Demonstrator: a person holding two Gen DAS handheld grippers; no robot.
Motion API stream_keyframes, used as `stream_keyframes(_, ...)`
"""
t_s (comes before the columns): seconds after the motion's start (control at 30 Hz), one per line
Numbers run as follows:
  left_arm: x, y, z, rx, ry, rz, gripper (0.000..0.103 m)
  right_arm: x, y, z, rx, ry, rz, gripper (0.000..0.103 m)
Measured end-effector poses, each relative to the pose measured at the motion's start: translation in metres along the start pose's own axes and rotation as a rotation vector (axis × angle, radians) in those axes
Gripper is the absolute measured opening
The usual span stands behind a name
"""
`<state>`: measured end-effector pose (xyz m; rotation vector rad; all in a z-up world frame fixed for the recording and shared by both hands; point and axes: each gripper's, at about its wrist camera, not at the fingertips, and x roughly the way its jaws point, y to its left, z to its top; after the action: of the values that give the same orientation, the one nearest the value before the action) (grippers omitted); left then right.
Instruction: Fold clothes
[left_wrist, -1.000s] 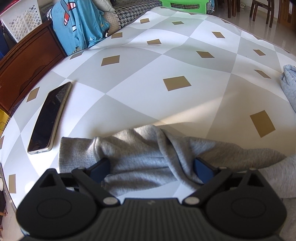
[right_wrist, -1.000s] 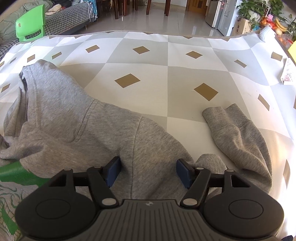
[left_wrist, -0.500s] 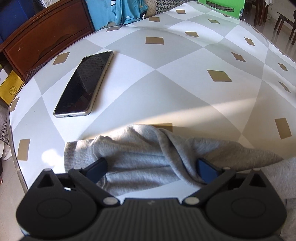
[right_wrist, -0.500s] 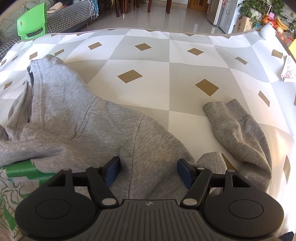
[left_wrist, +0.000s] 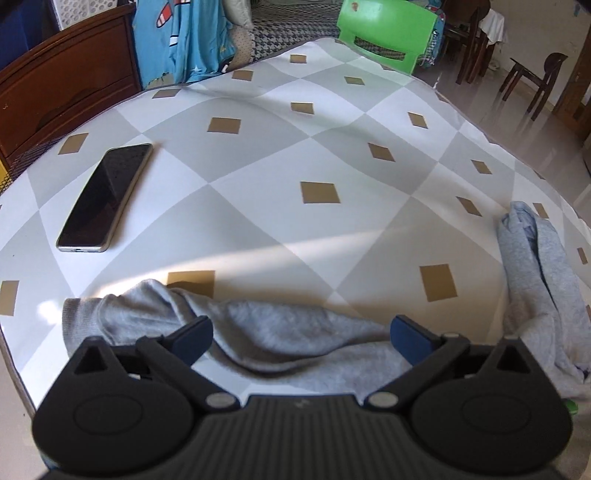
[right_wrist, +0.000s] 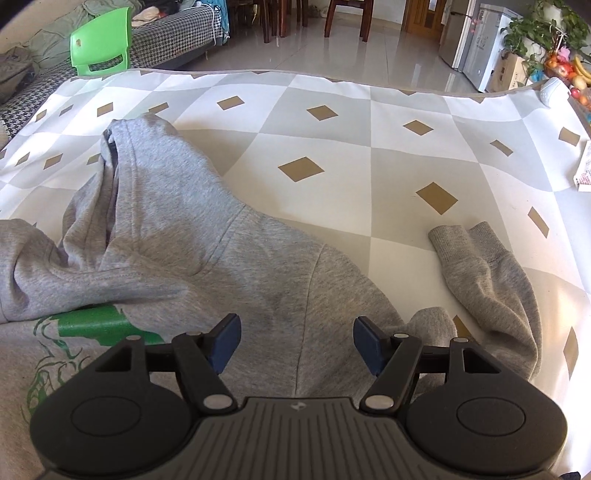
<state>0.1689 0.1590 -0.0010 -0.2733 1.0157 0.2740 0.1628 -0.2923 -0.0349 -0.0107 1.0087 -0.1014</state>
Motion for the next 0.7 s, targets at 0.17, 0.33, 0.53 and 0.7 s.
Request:
stream_keyframes(0.17,-0.012,-0.052,-0.015,0.13,-0.009,-0.085,0.103,0.004,0.007,-0.002,-0.053,0.023,-0.002,0.065)
stream_keyframes(0.33,-0.015,-0.078,-0.028,0.175,0.017,-0.149,0.103,0.006,0.004,-0.003,-0.061,0.033,-0.007,0.065)
stream_keyframes(0.53,-0.004,-0.092,-0.039,0.183,0.079,-0.199,0.103,0.007,0.002,-0.004,-0.059,0.039,-0.009,0.065)
stream_keyframes(0.7,0.0,-0.105,-0.043,0.259,0.062,-0.217,0.103,0.002,0.003,-0.002,-0.058,0.01,0.01,0.065)
